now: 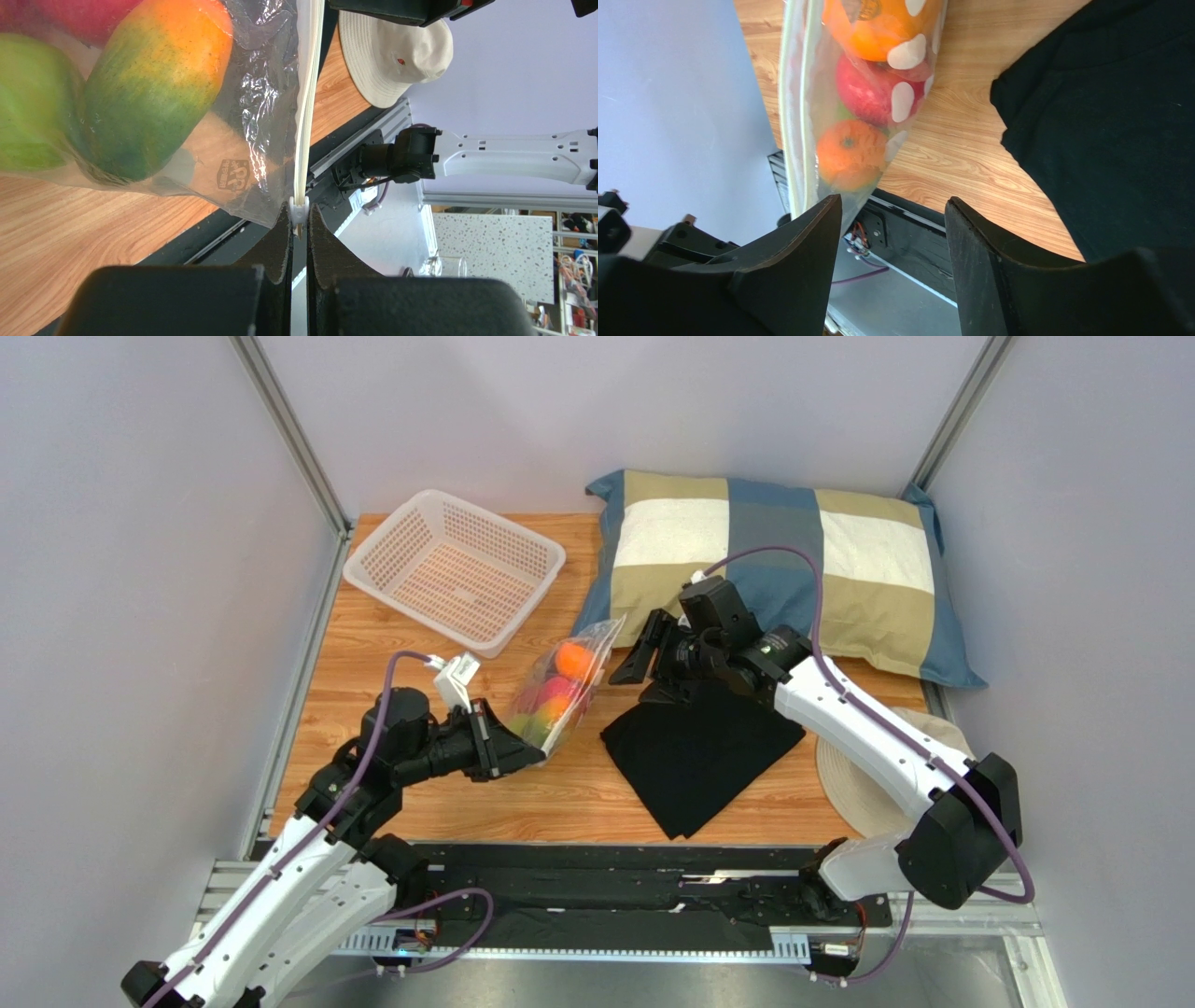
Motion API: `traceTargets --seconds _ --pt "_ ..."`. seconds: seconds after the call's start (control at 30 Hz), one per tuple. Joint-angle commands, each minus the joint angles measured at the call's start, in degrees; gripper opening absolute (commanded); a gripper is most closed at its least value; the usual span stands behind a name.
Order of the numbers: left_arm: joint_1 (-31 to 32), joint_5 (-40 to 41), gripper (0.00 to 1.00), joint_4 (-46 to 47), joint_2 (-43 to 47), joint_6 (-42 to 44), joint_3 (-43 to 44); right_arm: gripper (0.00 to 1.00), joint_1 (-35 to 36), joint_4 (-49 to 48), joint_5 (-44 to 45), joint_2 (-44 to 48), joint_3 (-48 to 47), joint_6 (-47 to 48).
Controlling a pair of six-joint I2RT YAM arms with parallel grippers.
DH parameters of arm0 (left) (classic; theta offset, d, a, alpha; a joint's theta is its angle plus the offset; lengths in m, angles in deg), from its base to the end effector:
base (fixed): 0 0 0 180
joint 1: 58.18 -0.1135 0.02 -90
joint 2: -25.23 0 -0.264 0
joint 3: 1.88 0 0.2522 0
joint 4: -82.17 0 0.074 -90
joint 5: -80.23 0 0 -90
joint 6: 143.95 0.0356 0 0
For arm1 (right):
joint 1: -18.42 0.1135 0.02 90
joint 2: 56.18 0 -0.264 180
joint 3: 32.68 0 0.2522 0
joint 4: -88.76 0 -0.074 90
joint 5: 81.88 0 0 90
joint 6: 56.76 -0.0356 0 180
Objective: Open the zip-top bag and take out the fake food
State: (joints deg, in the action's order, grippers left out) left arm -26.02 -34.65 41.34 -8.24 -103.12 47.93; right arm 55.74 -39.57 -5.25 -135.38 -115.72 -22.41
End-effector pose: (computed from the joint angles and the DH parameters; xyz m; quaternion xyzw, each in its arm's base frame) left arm 0.1093 -0.0864 0.2860 -0.0062 0.8295 -0.4817 0.2827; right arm 0.2297 0.1855 0.3092 0.1063 0.9215 0.3339 0.1673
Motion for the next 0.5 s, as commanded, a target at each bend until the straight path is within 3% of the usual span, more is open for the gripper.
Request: traceTargets --seconds 0.0,0.23,0.47 --pt "0.18 -0.69 0.0 2.72 1.22 0.48 0.77 0.6 -0.32 -3.98 1.67 1.24 -2.27 -2.87" --pt "0.18 -0.43 0.0 1.67 2.01 0.91 1.04 0.59 -0.23 -5.83 -1.66 -4.2 -7.71 -2.88" --pt "0.18 -0.69 0.0 1.67 1.83 1.0 1.12 0.54 -0.14 -6.7 -1.57 -5.7 -7.1 -3.75"
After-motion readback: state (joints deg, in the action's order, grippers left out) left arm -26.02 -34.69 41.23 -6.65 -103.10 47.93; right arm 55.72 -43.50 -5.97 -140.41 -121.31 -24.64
